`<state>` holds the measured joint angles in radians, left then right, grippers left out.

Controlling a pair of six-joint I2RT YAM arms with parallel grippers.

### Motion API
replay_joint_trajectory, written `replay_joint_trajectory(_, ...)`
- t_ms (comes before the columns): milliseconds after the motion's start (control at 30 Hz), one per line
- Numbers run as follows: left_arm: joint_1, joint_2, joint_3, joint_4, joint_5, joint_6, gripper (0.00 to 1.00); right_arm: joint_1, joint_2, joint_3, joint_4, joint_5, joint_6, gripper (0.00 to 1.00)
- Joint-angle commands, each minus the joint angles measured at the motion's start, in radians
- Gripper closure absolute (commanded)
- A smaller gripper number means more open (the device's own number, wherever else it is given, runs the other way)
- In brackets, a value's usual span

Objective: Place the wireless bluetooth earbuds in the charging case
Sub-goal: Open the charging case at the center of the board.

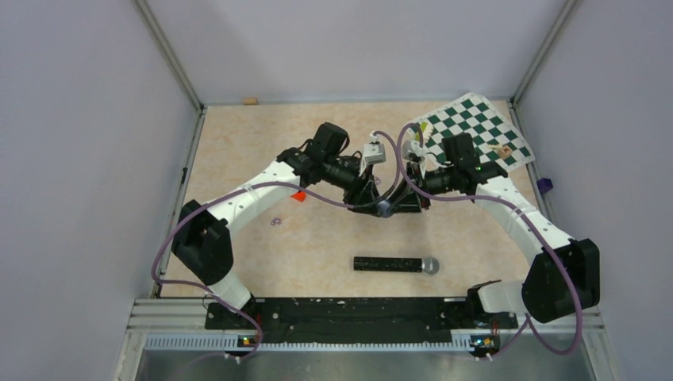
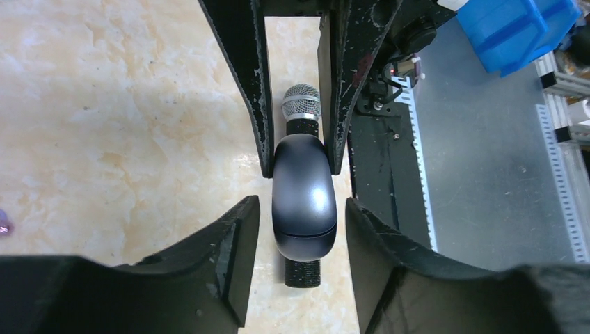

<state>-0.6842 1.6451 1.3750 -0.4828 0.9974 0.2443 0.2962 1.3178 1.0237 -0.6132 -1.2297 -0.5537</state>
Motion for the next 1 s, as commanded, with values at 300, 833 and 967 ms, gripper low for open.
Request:
replay_joint_trajectory(300, 0.000, -0.060, 0.025, 0.024, 0.034, 0.008, 0.15, -0.018, -0.084, 0.041, 0.193, -0.051, 0.127, 0.86)
replay_joint_trajectory(833, 0.010, -0.080, 0.018, 0.060, 0.028, -0.023, 0.33, -0.023, -0.074, -0.042, 0.362, -0.060, 0.283, 0.86)
replay_joint_trajectory(967, 0.018, -0.096, 0.011, 0.073, 0.031, -0.031, 0.34, -0.025, -0.068, -0.043, 0.350, -0.057, 0.271, 0.86)
